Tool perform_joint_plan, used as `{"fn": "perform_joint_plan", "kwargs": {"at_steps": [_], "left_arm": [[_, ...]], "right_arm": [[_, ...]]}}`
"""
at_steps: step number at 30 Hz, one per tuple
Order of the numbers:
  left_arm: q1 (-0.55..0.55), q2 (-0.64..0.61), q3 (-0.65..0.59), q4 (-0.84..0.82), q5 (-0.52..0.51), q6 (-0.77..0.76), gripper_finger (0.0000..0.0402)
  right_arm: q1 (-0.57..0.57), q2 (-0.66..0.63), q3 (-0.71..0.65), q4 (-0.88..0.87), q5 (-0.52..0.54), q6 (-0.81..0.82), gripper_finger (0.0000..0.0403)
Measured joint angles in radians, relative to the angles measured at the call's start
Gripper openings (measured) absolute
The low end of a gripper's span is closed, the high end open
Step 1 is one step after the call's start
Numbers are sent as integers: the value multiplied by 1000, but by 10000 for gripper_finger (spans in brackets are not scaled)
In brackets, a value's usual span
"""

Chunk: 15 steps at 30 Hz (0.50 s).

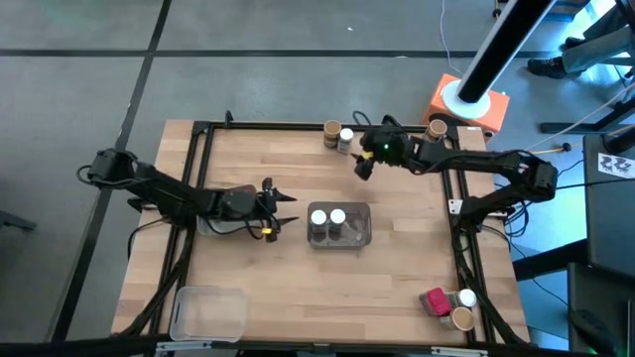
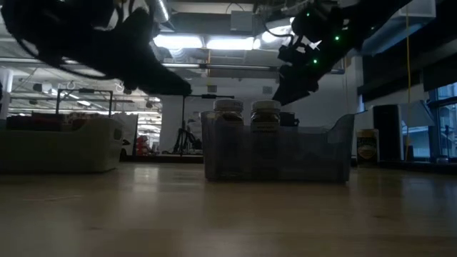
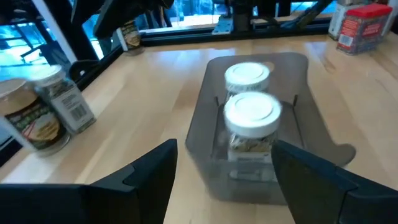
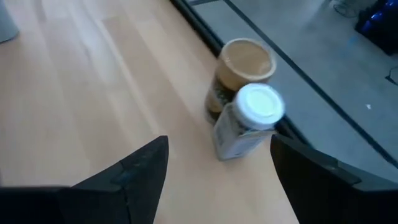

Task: Sort spices by type
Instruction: Put the top white seasoning bottle into the black bin

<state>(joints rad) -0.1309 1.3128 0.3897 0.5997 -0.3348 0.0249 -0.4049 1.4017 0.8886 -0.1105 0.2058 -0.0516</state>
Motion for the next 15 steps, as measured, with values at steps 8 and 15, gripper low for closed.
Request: {"fn": "perform_joint_plan", "kwargs": {"at_steps": [8,15], "left_arm": [[15,0,-51,51,0,23,249],[15,0,-51,49,0,29,249]], "right_arm": [[-101,41,2,128,-111,-75,282],[-165,127,2,264,-168,-111,282]]}}
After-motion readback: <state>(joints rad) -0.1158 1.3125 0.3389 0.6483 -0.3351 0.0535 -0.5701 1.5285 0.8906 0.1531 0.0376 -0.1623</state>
